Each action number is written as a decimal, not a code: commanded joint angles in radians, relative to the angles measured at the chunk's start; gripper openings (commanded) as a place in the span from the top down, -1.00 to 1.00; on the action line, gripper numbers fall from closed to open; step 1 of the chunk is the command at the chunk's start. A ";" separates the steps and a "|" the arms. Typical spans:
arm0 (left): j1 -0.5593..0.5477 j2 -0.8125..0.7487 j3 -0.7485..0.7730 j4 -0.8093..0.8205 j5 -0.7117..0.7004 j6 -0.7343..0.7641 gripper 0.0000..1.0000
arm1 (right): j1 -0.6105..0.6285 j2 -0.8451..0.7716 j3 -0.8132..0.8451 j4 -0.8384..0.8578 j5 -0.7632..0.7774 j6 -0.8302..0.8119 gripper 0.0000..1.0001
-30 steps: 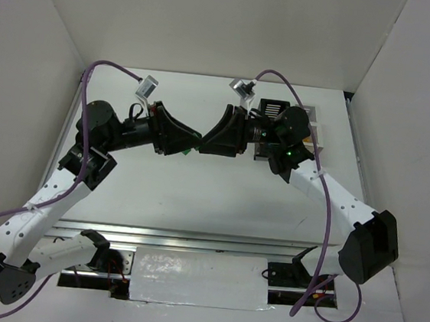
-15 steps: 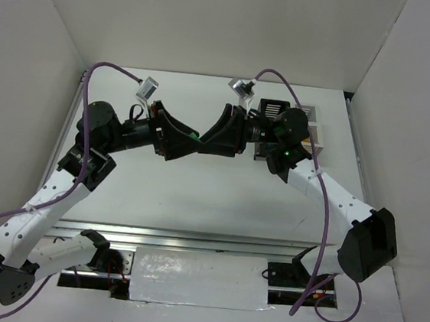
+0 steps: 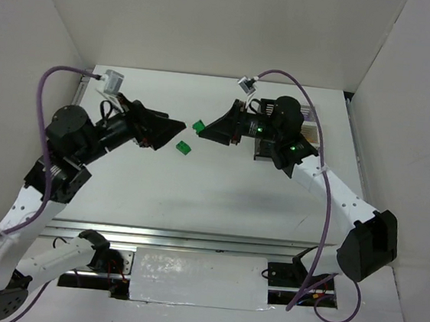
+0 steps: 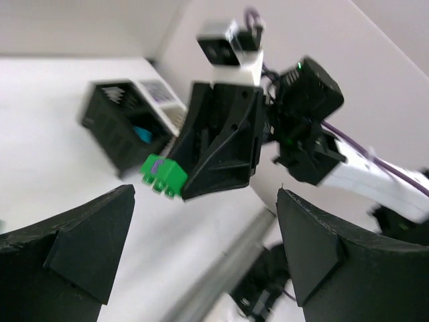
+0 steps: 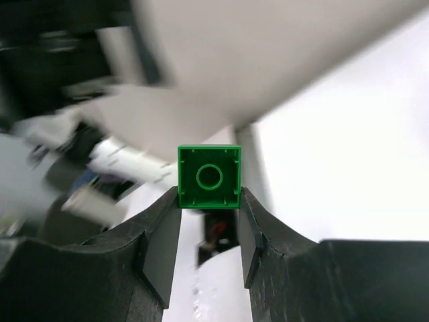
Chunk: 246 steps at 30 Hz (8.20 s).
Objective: Sort the legos into containers by color
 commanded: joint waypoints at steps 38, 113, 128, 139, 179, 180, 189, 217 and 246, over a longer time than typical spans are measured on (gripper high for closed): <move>0.000 -0.055 -0.183 -0.421 -0.710 0.279 -0.99 | -0.343 0.447 0.505 -0.759 1.222 -0.493 1.00; 0.000 -0.050 -0.183 -0.433 -0.747 0.272 -0.99 | -0.234 0.418 0.594 -0.848 0.945 -0.608 -0.50; 0.012 -0.164 -0.188 -0.487 -0.991 0.164 -0.99 | 0.163 0.744 0.782 -0.928 0.839 -0.697 -0.89; 0.014 -0.112 -0.177 -0.484 -0.943 0.207 -0.99 | 0.196 1.019 1.055 -1.060 0.886 -0.808 -0.86; 0.014 -0.115 -0.175 -0.475 -0.894 0.238 -0.99 | 0.234 1.171 1.167 -1.157 0.910 -0.760 -0.10; 0.014 -0.116 -0.175 -0.473 -0.894 0.239 -0.99 | 0.235 1.169 1.167 -1.157 0.906 -0.758 -0.06; 0.014 -0.124 -0.178 -0.472 -0.893 0.244 -0.99 | 0.234 1.154 1.137 -1.127 0.899 -0.745 0.62; 0.015 -0.132 -0.180 -0.461 -0.847 0.250 -0.99 | -0.169 0.551 0.768 -0.886 1.480 -0.594 1.00; 0.017 -0.110 -0.182 -0.460 -0.840 0.251 -0.99 | -0.240 0.609 0.732 -0.891 1.417 -0.553 -0.09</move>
